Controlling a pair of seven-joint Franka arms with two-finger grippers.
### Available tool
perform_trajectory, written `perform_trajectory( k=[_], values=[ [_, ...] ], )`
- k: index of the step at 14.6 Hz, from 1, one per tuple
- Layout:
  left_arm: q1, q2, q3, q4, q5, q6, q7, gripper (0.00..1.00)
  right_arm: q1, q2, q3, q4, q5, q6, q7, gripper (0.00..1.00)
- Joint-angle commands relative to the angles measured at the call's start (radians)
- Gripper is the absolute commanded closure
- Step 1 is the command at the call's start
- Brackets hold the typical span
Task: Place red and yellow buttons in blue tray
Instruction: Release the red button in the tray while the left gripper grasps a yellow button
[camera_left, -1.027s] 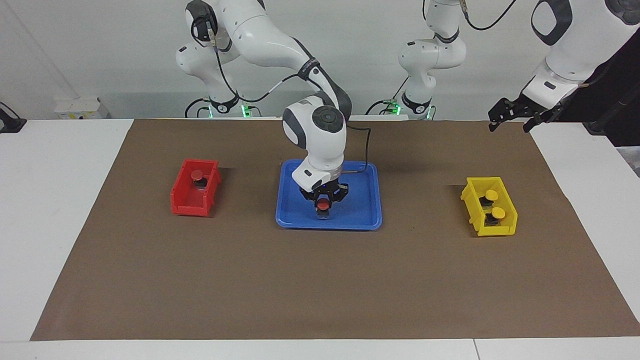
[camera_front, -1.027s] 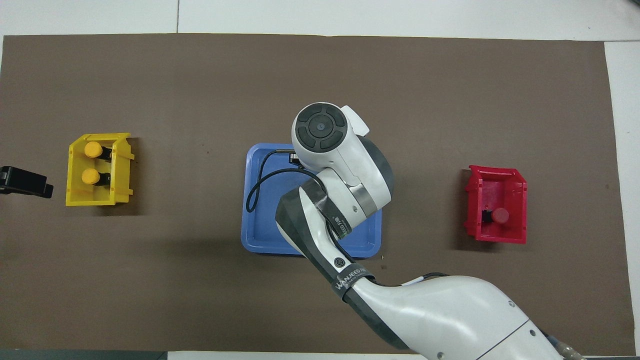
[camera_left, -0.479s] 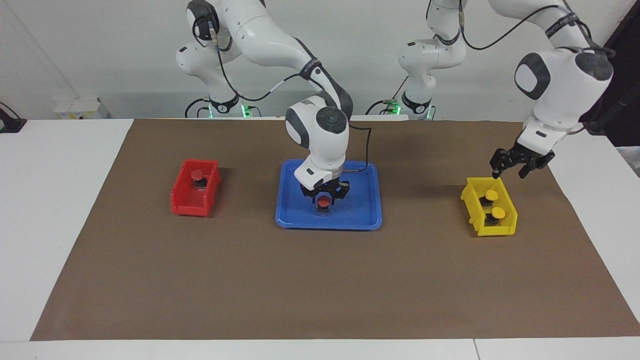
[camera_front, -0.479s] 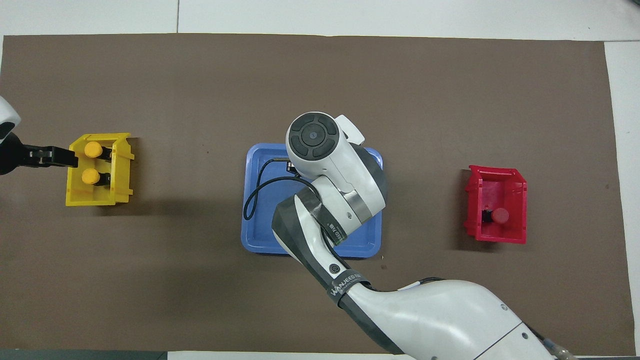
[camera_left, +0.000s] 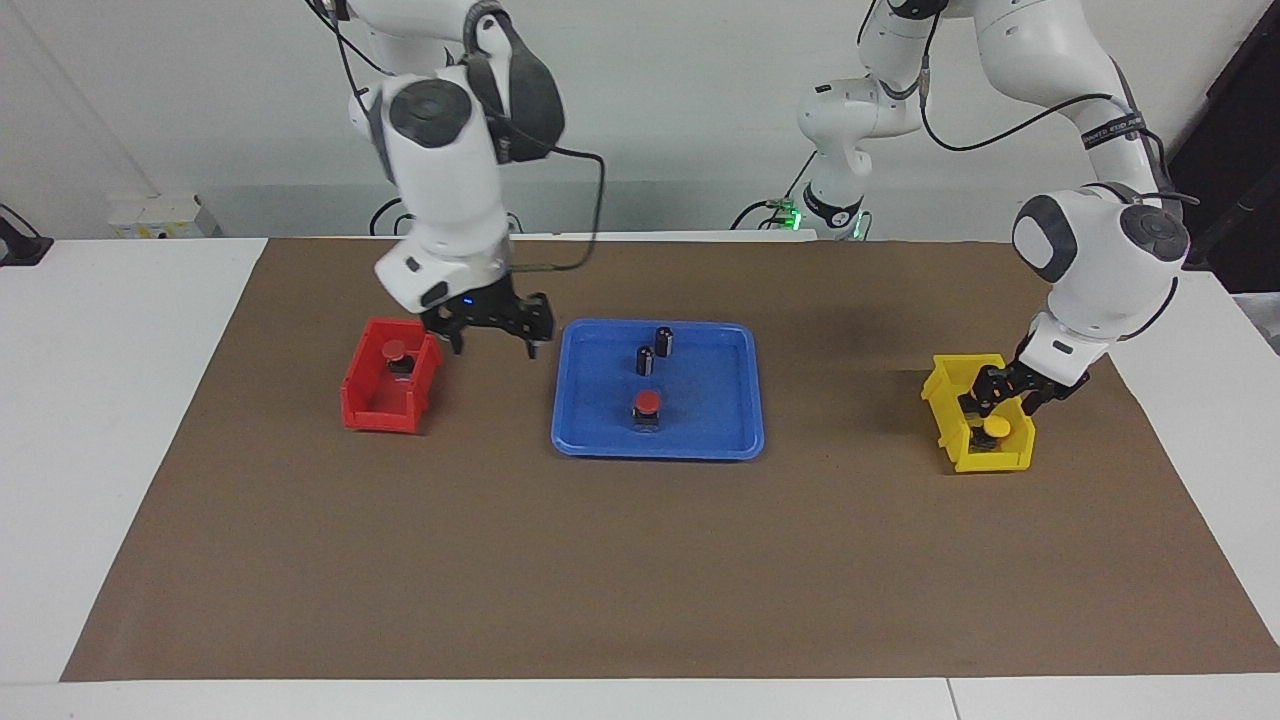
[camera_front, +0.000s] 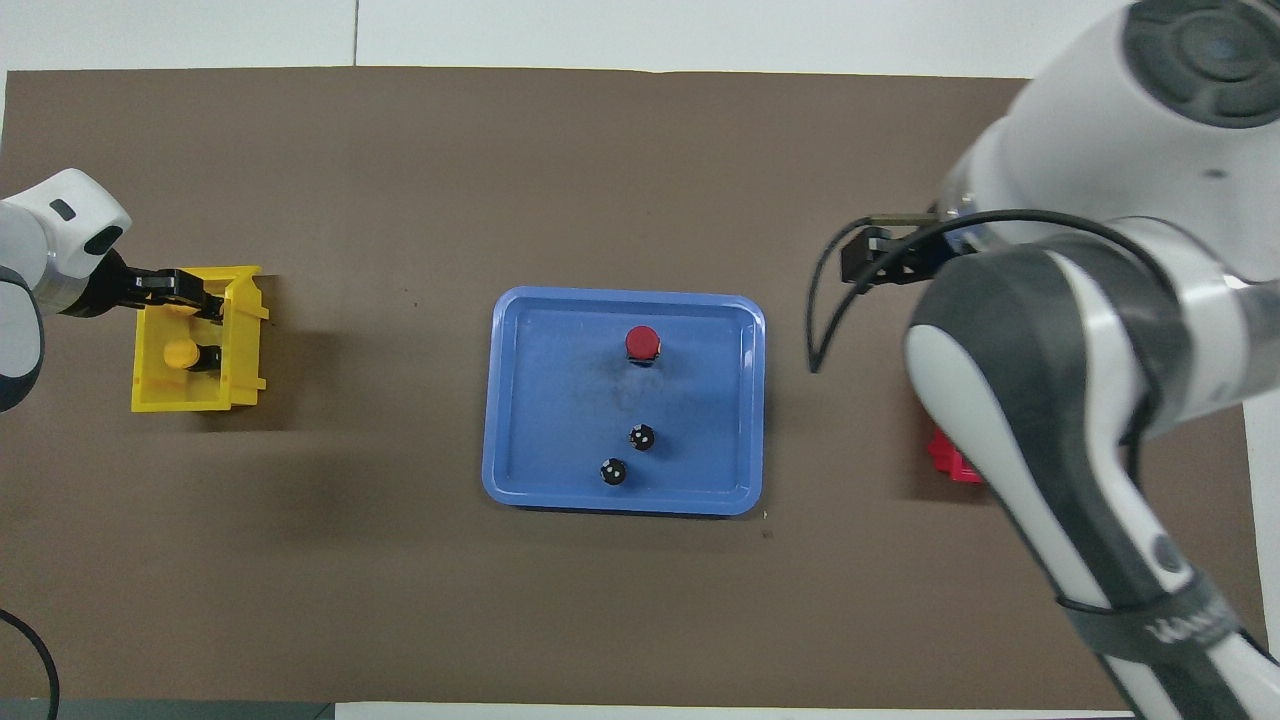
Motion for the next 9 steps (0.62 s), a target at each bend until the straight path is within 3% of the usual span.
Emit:
perform_trajectory(
  k=[1,6,7,9],
  values=[
    [0.009,0.024,-0.006,-0.019,0.013,0.069,-0.001,0.30,-0.098,-0.103,0.016,-0.270,0.001,0.127,-0.114,0.06],
    [0.009,0.054,-0.006,-0.039,0.013,0.132,-0.003,0.30,-0.170,-0.195,0.016,-0.543,0.003,0.429,-0.188,0.10],
    [0.009,0.059,-0.006,-0.039,0.013,0.139,-0.008,0.40,-0.184,-0.209,0.016,-0.586,0.003,0.459,-0.193,0.11],
    [0.011,0.068,-0.006,-0.038,0.013,0.129,-0.006,0.97,-0.196,-0.232,0.015,-0.667,0.003,0.529,-0.211,0.15]
  ],
)
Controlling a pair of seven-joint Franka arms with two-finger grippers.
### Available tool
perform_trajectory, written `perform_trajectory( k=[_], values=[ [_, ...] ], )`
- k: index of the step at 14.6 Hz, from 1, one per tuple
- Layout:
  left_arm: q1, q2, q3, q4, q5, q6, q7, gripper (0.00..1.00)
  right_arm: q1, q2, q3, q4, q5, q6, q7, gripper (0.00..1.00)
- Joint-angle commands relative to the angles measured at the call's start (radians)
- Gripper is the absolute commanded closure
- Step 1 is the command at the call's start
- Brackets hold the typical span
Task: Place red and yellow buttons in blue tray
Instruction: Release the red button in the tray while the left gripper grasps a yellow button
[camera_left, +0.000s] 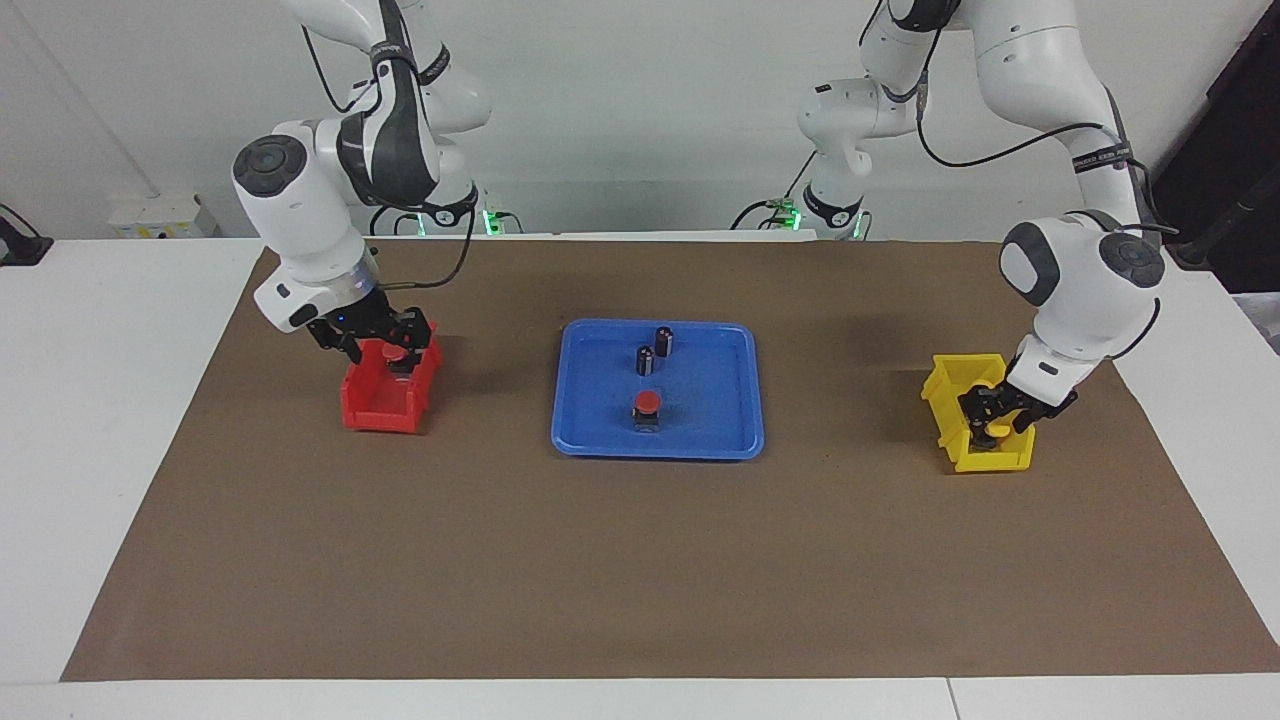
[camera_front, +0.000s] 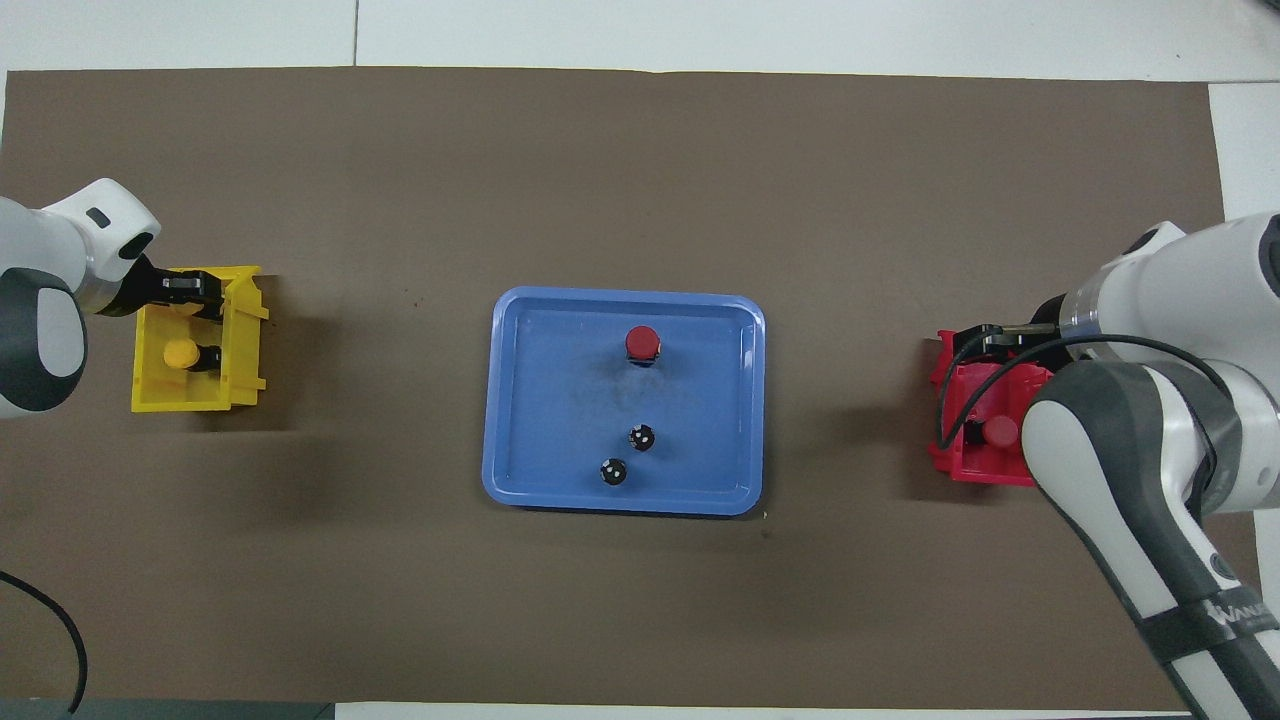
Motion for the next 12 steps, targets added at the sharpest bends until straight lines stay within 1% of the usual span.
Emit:
perform_trajectory(
  k=[1,3,6,7,8,9,10,12],
  values=[
    [0.011,0.005,-0.006,0.002,0.013,-0.002,-0.007,0.98,-0.042,-0.073,0.014,-0.126,0.003,0.076,-0.038,0.17],
    [0.012,0.009,-0.004,0.101,0.013,-0.126,-0.006,0.99,-0.057,-0.076,0.012,-0.150,0.003,0.083,-0.055,0.19],
    [-0.012,0.001,-0.006,0.320,0.020,-0.416,-0.018,0.99,-0.070,-0.079,0.012,-0.177,0.003,0.105,-0.057,0.23],
    [-0.040,0.006,-0.007,0.391,0.020,-0.499,-0.059,0.99,-0.071,-0.082,0.012,-0.195,0.003,0.120,-0.058,0.23],
    [-0.093,0.009,-0.009,0.429,0.020,-0.537,-0.137,0.99,-0.077,-0.084,0.012,-0.208,0.003,0.132,-0.060,0.24],
    [-0.157,0.009,-0.009,0.430,0.020,-0.542,-0.215,0.99,-0.082,-0.084,0.012,-0.212,0.003,0.140,-0.060,0.25],
    [-0.239,0.003,-0.012,0.399,0.019,-0.536,-0.289,0.99,-0.082,-0.084,0.012,-0.228,0.003,0.157,-0.058,0.25],
    [-0.369,-0.014,-0.014,0.343,0.011,-0.475,-0.409,0.99,-0.080,-0.087,0.012,-0.246,0.003,0.166,-0.058,0.26]
  ],
)
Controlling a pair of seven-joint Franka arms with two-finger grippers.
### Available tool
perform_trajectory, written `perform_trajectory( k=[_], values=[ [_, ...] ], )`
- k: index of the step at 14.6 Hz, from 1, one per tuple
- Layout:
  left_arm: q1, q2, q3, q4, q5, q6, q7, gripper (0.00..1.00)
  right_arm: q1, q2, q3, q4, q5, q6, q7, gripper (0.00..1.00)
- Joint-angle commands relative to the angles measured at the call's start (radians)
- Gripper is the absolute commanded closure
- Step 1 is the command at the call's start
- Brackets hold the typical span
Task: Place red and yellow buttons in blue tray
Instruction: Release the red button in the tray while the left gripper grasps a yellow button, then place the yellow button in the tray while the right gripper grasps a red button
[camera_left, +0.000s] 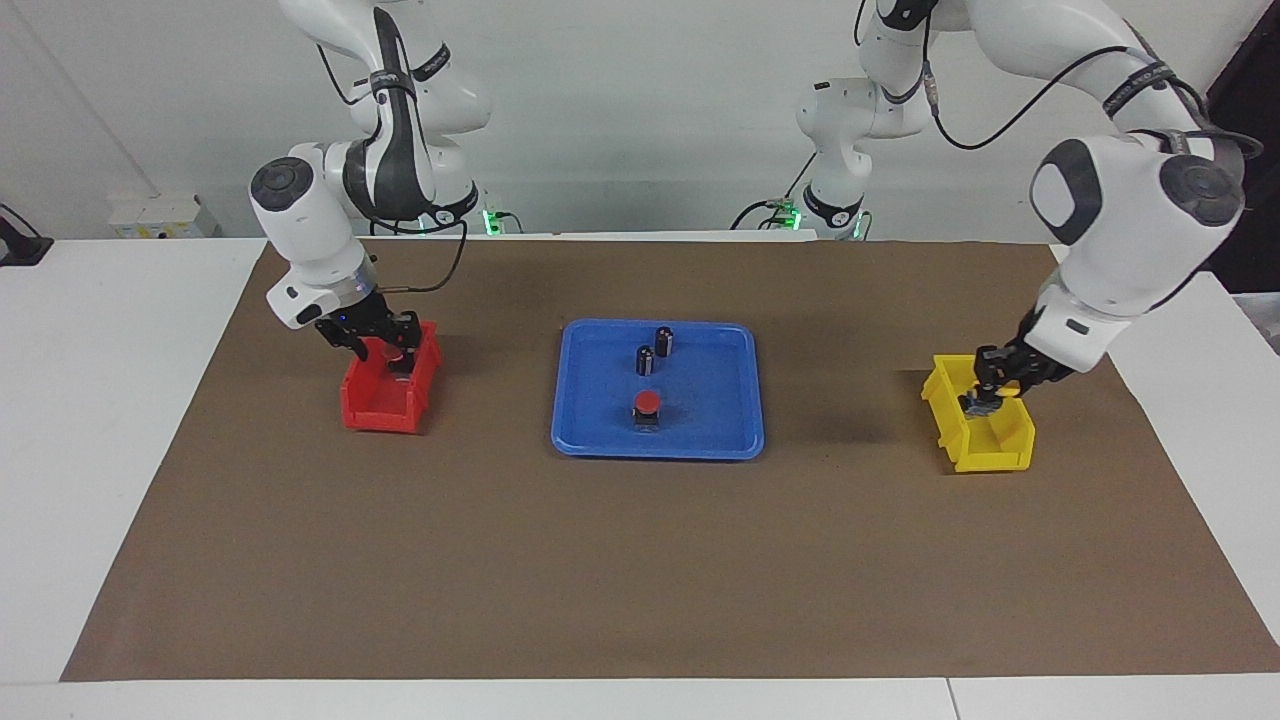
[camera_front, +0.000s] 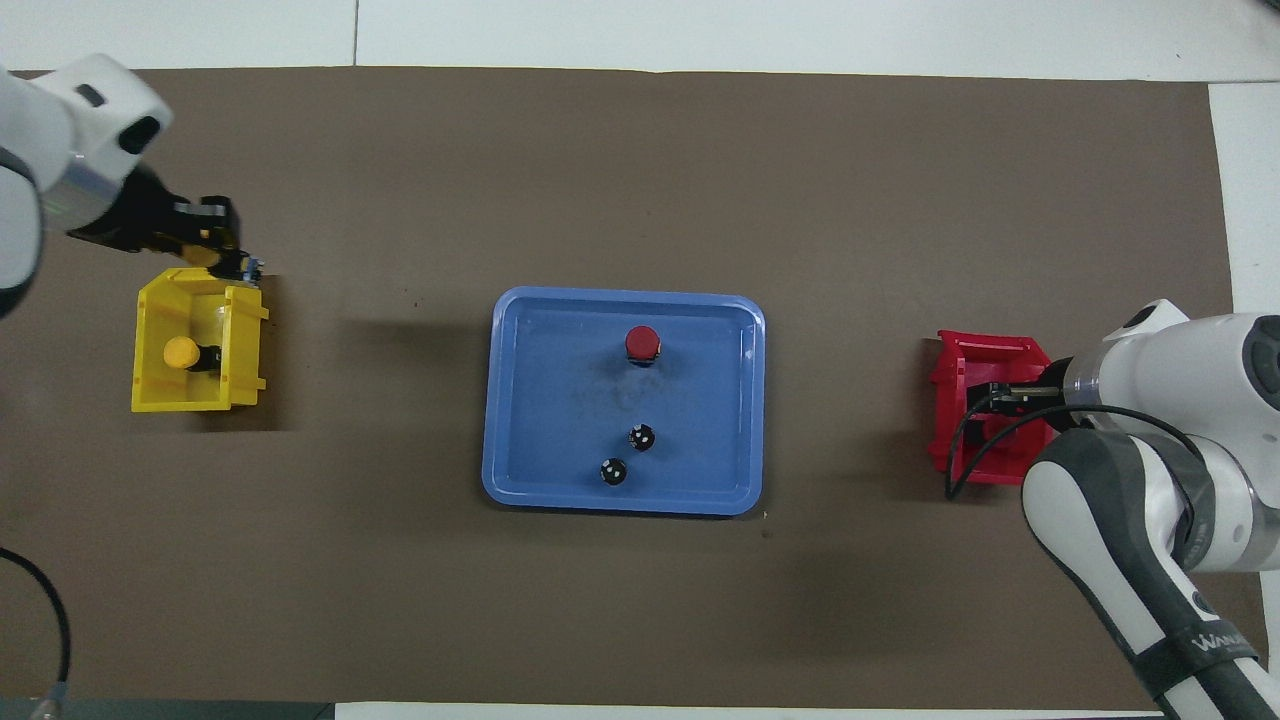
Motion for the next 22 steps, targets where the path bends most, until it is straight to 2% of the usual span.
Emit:
perform_trajectory(
  k=[1,3,5,9,10,13,15,17,19,20,22],
  values=[
    [-0.175,0.002,0.011,-0.055,0.010,0.069,-0.162,0.99,-0.023,-0.037,0.012,-0.051,0.003,0.034,-0.026,0.26],
    [-0.255,0.014,0.010,-0.067,-0.008,0.101,-0.236,0.99,-0.025,-0.045,0.012,-0.068,0.003,0.036,-0.038,0.26],
    [-0.342,0.047,0.010,-0.116,-0.016,0.214,-0.360,0.99,-0.025,-0.048,0.012,-0.072,0.003,0.040,-0.046,0.26],
    [-0.427,0.115,0.010,-0.146,-0.061,0.331,-0.433,0.99,-0.027,-0.056,0.012,-0.097,0.003,0.065,-0.052,0.27],
    [-0.438,0.140,0.010,-0.147,-0.061,0.359,-0.450,0.99,-0.028,-0.056,0.012,-0.098,0.003,0.063,-0.064,0.27],
    [-0.444,0.151,0.010,-0.147,-0.062,0.375,-0.453,0.99,-0.048,-0.045,0.012,-0.104,0.003,0.067,-0.099,0.29],
    [-0.442,0.153,0.010,-0.150,-0.062,0.381,-0.453,0.96,-0.050,-0.045,0.012,-0.106,0.003,0.067,-0.103,0.36],
    [-0.442,0.151,0.010,-0.173,-0.062,0.402,-0.454,0.68,-0.048,-0.045,0.012,-0.106,0.003,0.079,-0.095,0.45],
    [-0.442,0.151,0.011,-0.190,-0.062,0.425,-0.456,0.52,-0.040,-0.042,0.014,-0.101,0.003,0.076,-0.093,0.60],
    [-0.444,0.149,0.011,-0.185,-0.062,0.415,-0.456,0.41,-0.037,-0.034,0.014,-0.088,0.003,0.064,-0.095,0.67],
    [-0.447,0.149,0.013,-0.172,-0.062,0.381,-0.483,0.33,-0.036,-0.008,0.015,-0.002,0.000,-0.028,-0.098,0.71]
  ],
)
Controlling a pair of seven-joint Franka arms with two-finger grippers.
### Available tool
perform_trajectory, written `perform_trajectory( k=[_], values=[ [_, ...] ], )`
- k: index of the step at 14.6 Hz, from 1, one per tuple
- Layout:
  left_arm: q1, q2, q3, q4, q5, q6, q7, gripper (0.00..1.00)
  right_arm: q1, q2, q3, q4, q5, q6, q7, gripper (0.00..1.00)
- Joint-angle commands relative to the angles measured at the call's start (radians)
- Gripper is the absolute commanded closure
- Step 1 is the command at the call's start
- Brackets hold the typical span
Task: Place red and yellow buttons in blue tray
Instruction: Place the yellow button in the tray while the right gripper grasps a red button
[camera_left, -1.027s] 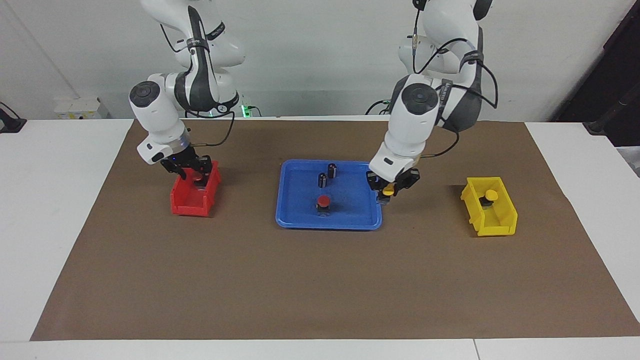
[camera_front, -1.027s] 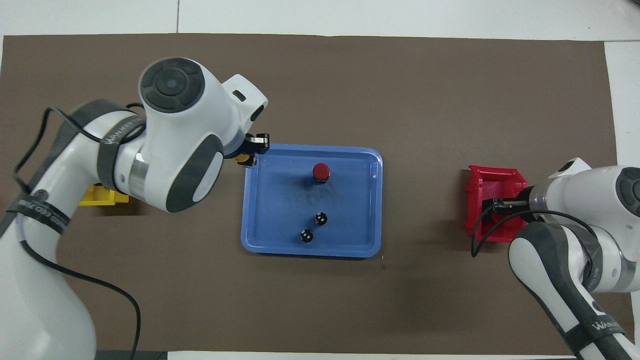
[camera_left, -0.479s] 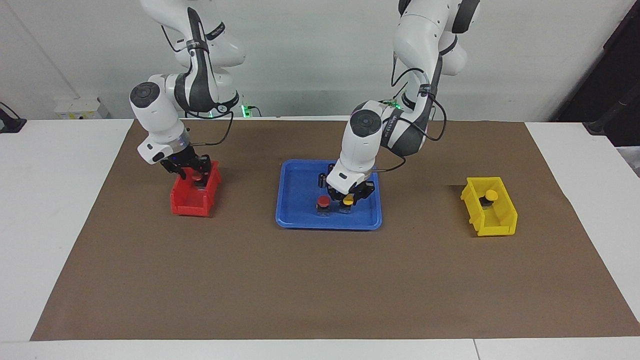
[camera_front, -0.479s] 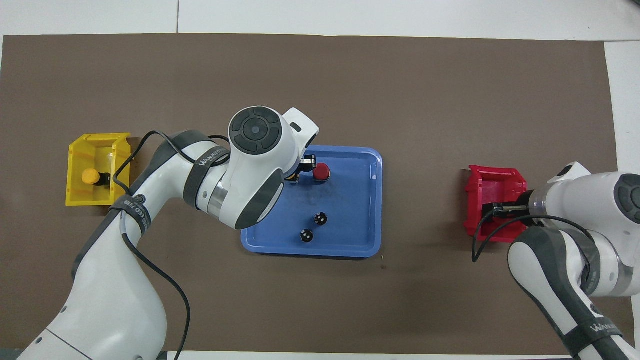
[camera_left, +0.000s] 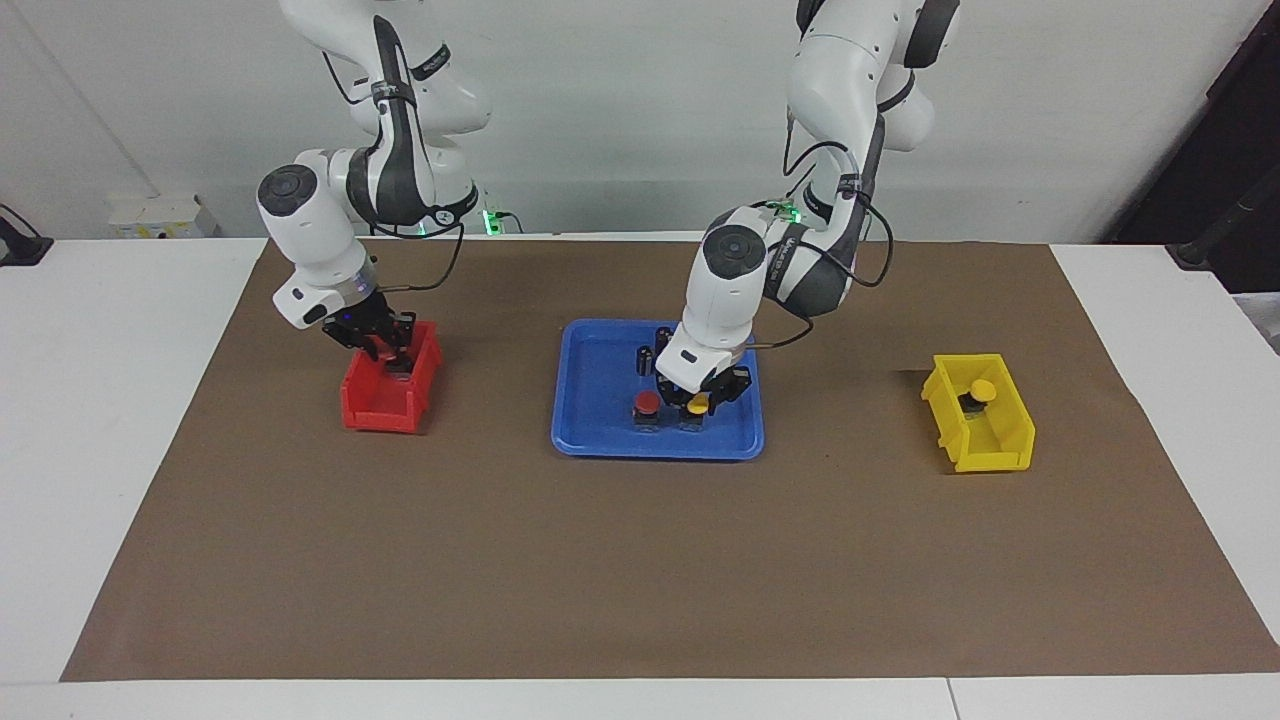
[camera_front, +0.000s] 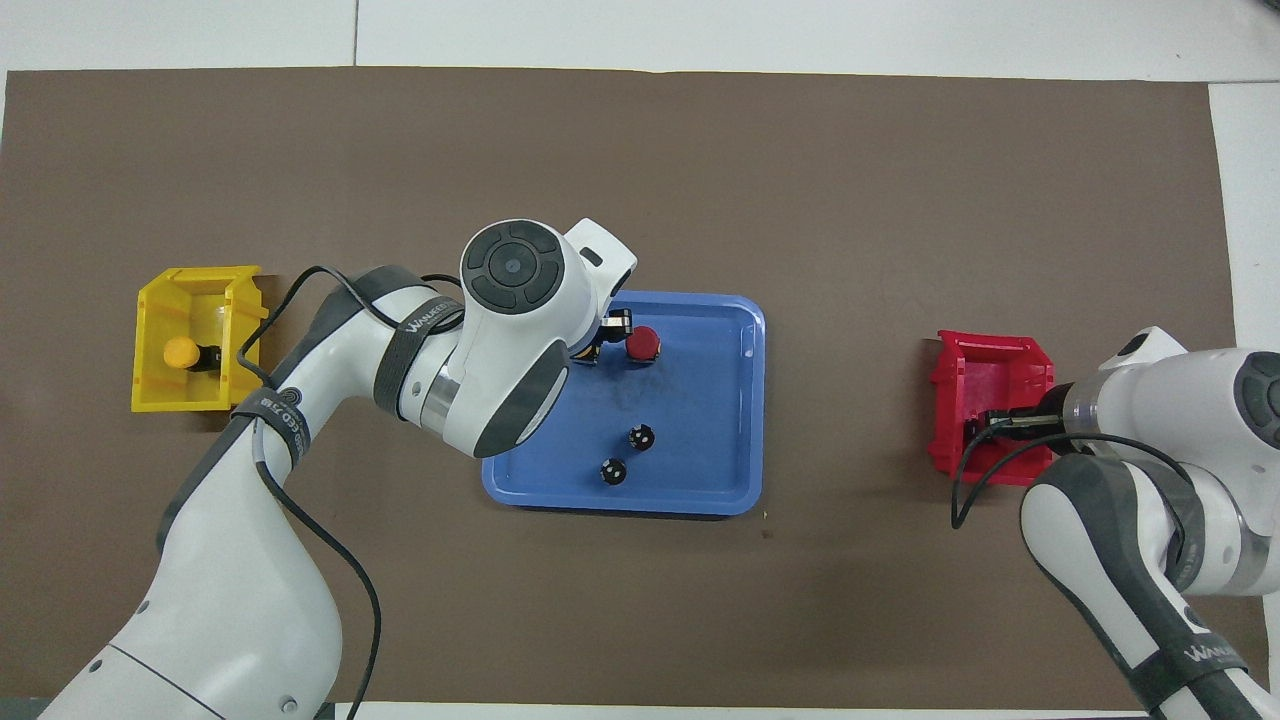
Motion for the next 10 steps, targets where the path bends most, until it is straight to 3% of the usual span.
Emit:
perform_trajectory(
  k=[1,3,4,5,8,10],
  values=[
    [-0.016,-0.017,0.015,-0.011,-0.018,-0.013,-0.028,0.32,-0.006,0.035,0.009,0.143,-0.012,-0.146,-0.024,0.71],
    [-0.016,-0.034,0.018,0.000,-0.018,-0.056,-0.028,0.30,-0.006,0.075,0.010,0.290,-0.015,-0.298,-0.024,0.71],
    [-0.005,-0.059,0.021,0.013,-0.012,-0.102,-0.024,0.22,-0.002,0.094,0.015,0.358,-0.015,-0.361,-0.021,0.71],
    [0.016,-0.093,0.027,0.017,-0.002,-0.166,-0.010,0.04,0.032,0.117,0.015,0.432,-0.015,-0.424,-0.006,0.70],
    [0.151,-0.210,0.038,0.018,0.054,-0.313,0.146,0.00,0.170,0.206,0.015,0.657,-0.013,-0.558,0.194,0.68],
    [0.261,-0.271,0.039,0.021,0.053,-0.401,0.283,0.00,0.251,0.248,0.019,0.730,0.019,-0.548,0.326,0.67]
  ],
)
